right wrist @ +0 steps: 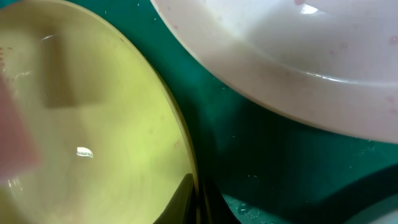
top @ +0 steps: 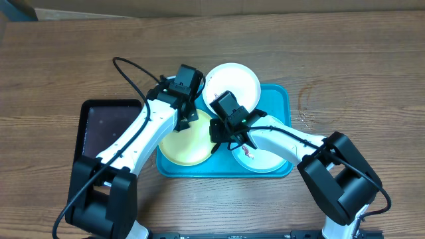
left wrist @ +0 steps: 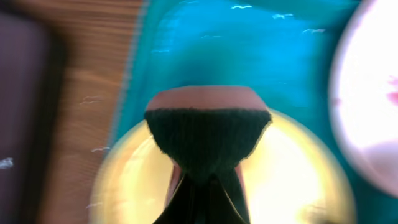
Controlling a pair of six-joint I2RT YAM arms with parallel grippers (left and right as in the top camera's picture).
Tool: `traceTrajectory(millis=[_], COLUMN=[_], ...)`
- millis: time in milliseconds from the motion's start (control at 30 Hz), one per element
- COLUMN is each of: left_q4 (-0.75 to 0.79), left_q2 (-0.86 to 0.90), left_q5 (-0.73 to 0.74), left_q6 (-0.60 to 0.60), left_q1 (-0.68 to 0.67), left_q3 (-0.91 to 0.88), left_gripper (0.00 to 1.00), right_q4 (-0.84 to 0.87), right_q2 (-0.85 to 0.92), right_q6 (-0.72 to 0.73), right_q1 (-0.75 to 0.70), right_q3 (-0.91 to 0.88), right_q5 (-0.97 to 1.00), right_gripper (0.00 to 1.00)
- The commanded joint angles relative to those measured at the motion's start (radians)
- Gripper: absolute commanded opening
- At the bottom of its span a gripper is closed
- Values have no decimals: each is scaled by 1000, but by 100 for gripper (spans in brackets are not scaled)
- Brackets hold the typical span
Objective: Clean dirty plates on tray and stack at the side
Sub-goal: 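Hold the yellow plate rim with right gripper while left gripper scrubs, then return the sponge with left gripper over the black tray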
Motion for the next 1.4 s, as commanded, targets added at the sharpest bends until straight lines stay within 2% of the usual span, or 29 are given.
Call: traceTrajectory(millis=[0,300,500,667,967,1167,1367], left_q4=[47,48,-2,-73,-204,-343,-445], left_q2=[17,178,222,198,137,67,-66], left_q5=[209,187,68,-95,-280,-320,-238], left_q6=[34,32,34,33,29,-24,-68], left_q1=[5,28,90,133,141,141,159], left_q3=[-19,-34,-34,-32,51,193,291], left_gripper=[4,4,4,4,4,4,4], right_q4=[12,13,12,13,12,12,-13], right_q2=[5,5,5,5,5,3,-31], right_q6=[4,4,4,4,4,4,-8], right_q1=[-5,-5,-5,-5,-5,-5,-2], right_q3=[-6,-6,-6,-6,-4,-3,25], right_q5=[-12,-19,-21,-20,-21,-21,-35], right_gripper=[4,4,4,4,4,4,4])
